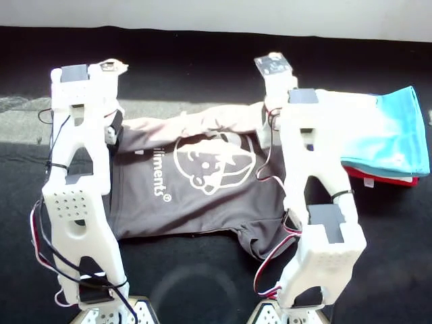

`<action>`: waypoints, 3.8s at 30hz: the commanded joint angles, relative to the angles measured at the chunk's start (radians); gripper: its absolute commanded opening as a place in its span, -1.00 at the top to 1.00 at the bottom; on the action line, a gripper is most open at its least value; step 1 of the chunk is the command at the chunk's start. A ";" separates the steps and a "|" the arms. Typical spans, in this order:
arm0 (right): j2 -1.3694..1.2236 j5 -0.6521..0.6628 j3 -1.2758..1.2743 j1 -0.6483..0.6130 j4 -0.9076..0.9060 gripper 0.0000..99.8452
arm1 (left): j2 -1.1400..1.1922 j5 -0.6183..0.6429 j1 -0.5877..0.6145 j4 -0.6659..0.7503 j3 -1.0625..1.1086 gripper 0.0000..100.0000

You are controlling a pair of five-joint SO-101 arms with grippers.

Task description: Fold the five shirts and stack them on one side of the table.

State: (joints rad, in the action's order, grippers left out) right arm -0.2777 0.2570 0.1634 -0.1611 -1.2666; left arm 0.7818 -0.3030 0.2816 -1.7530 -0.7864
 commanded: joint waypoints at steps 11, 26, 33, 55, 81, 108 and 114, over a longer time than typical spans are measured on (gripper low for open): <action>-0.114 0.005 0.194 0.013 0.120 0.72 | -0.013 -0.006 0.101 -0.009 -0.139 0.97; -0.087 0.075 0.268 -0.038 -0.214 0.72 | -0.013 -0.009 0.007 0.227 -0.162 0.97; -0.275 0.075 0.271 -0.031 0.047 0.72 | -0.008 -0.003 -0.036 0.288 -0.180 0.97; -0.593 0.075 1.036 0.056 -0.272 0.72 | -0.010 -0.006 -0.042 0.305 -0.189 0.97; -0.783 -0.020 1.023 0.039 -0.024 0.60 | -0.010 -0.006 -0.042 0.307 -0.189 0.97; -0.789 0.002 1.360 0.071 -0.283 0.98 | -0.010 -0.008 -0.042 0.318 -0.185 0.97; -0.842 0.086 1.274 0.073 -0.317 0.87 | -0.010 -0.008 -0.042 0.316 -0.186 0.97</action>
State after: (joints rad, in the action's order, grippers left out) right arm -1.1523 0.3199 1.4431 -0.0997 -1.5704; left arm 0.7818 -0.3030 0.2493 -1.4461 -0.9321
